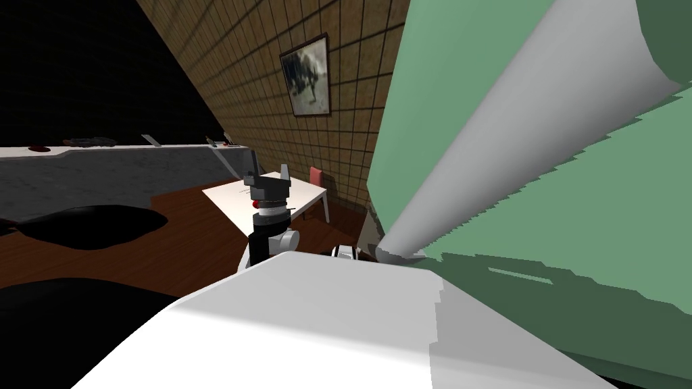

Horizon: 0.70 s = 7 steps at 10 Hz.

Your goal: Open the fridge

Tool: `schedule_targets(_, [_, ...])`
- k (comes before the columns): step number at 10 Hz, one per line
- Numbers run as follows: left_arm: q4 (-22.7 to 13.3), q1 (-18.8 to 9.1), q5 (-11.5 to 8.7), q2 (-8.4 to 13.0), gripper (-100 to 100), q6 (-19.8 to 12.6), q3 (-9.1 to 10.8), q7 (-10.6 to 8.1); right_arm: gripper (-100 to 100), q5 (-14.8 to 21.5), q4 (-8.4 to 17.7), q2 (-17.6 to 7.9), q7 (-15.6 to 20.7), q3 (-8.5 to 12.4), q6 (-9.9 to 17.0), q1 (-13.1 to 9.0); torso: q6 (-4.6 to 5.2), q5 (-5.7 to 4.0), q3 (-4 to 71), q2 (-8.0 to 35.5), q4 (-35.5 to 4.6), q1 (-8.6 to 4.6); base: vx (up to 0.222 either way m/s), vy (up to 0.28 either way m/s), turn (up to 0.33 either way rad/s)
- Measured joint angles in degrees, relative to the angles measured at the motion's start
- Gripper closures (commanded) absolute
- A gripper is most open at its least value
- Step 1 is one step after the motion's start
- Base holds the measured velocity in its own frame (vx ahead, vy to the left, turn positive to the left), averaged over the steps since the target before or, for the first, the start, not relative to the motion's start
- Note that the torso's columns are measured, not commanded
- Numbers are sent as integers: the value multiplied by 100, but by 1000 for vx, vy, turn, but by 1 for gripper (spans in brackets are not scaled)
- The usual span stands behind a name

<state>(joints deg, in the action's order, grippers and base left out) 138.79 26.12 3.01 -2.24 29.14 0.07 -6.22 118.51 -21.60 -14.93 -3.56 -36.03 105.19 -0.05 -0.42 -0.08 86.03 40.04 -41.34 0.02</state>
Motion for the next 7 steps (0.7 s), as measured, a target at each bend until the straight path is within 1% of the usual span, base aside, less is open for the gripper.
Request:
schedule_targets(2, [0, 0, 0, 0, 0, 0, -1, 0, -100, -220, -33, -8, -40, -19, -127, -137, -17, 8, 20, -18, 1, 12, 3, 121, 106])
schedule_targets(3, [0, 0, 0, 0, 0, 0, -1, 0, -100, -330, 73, 15, -100, -20, -143, -271, -18, 27, 48, -21, -3, 5, 7, 100, 41])
schedule_targets(4, [0, 0, 0, 0, 0, 0, 0, 0, -100, -368, -2, -5, -92, -32, -161, -278, -14, 33, 60, -16, -6, -13, 7, 133, 103])
schedule_targets(6, [0, 0, 0, -1, 0, 0, 0, 0, -100, -480, -282, -74, 4, -114, -318, -356, -37, 29, 63, -41, -6, 13, 5, 128, 59])
schedule_targets(7, [0, 0, 0, 0, 0, 0, 0, 0, -100, -517, -223, -56, -32, -132, -367, -416, -47, 39, 72, -43, -14, 6, -4, 100, 83])
